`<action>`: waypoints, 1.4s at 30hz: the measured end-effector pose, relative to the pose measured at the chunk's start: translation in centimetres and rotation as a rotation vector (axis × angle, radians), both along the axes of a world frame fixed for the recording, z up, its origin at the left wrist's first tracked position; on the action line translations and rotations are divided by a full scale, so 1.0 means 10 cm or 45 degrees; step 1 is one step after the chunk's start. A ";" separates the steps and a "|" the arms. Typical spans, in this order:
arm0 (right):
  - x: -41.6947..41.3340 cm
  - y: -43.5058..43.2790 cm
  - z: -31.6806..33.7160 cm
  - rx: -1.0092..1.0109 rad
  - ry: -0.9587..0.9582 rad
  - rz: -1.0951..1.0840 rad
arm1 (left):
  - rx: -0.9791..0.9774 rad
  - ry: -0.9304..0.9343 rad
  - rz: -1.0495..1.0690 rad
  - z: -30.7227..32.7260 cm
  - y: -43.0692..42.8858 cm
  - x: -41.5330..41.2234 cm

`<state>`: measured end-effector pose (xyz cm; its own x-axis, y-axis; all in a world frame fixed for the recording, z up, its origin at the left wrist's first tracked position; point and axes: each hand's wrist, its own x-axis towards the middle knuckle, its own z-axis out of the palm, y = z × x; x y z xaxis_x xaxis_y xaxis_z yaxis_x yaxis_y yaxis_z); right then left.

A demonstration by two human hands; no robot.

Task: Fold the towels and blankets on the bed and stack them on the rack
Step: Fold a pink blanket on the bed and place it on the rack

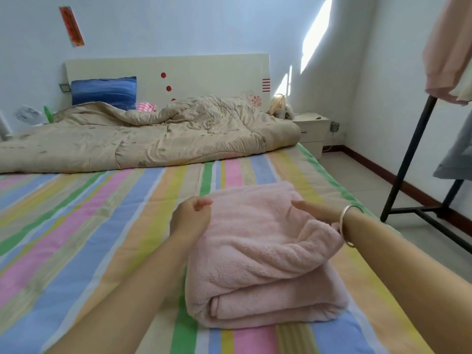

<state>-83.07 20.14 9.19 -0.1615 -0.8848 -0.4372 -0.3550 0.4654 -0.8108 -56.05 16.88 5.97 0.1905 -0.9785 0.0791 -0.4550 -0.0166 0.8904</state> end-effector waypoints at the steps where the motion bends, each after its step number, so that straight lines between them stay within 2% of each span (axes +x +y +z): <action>1: 0.01 -0.03 0.03 -0.016 0.099 0.013 | 0.054 -0.041 0.010 -0.11 -0.05 0.17; 3: 0.02 -0.16 0.04 0.104 0.174 0.037 | 0.175 -0.022 -0.084 -0.29 -0.02 0.27; 7: 0.07 -0.35 0.00 0.160 0.378 0.115 | 0.359 0.076 -0.294 -0.55 0.04 0.12; 10: 0.12 -0.42 -0.03 0.049 0.734 0.173 | 0.384 0.139 -0.249 -0.62 0.03 0.09; 12: 0.23 -0.38 0.08 -0.131 0.643 0.158 | 0.373 0.257 -0.284 -0.62 0.05 0.14; 14: 0.34 -0.34 0.21 -0.303 0.127 0.064 | 0.380 0.435 -0.322 -0.55 0.06 0.19; 16: 0.47 -0.22 0.35 -0.416 -0.410 0.015 | 0.376 0.518 -0.254 -0.49 0.00 0.21; 18: 0.47 -0.19 0.38 -0.485 -0.683 0.018 | 0.326 0.570 -0.208 -0.41 -0.05 0.22; 19: 0.43 -0.16 0.36 -0.485 -0.720 -0.014 | 0.332 0.552 -0.213 -0.38 -0.06 0.21; 22: 0.13 -0.08 0.04 -0.312 -0.558 -0.125 | 0.369 0.371 -0.249 -0.35 0.01 0.09; 24: -0.13 -0.04 -0.23 -0.078 -0.366 -0.130 | 0.402 0.245 -0.270 -0.36 0.06 -0.01; 26: -0.27 -0.06 -0.39 0.045 -0.270 -0.112 | 0.422 0.145 -0.260 -0.43 0.08 -0.06; 29: -0.29 -0.17 -0.41 0.007 -0.281 -0.072 | 0.396 0.110 -0.226 -0.52 0.04 -0.03; 32: -0.28 -0.27 -0.37 -0.070 -0.372 -0.016 | 0.377 0.206 -0.261 -0.49 0.17 -0.04; 37: -0.16 -0.36 -0.27 -0.335 -0.595 -0.059 | 0.381 0.208 -0.242 -0.46 0.24 -0.06; 39: -0.14 -0.30 -0.30 -0.273 -0.475 -0.095 | 0.398 0.202 -0.214 -0.45 0.21 -0.06; 41: -0.24 -0.29 -0.41 -0.111 -0.255 -0.106 | 0.409 0.202 -0.199 -0.44 0.19 -0.08; 42: -0.28 -0.28 -0.46 -0.040 -0.229 -0.092 | 0.397 0.192 -0.203 -0.43 0.21 -0.11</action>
<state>-85.83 17.37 4.56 -0.1470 -0.8872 -0.4373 -0.1692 0.4581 -0.8727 -57.13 19.02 1.71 0.0208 -0.9695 -0.2444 -0.3376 -0.2369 0.9110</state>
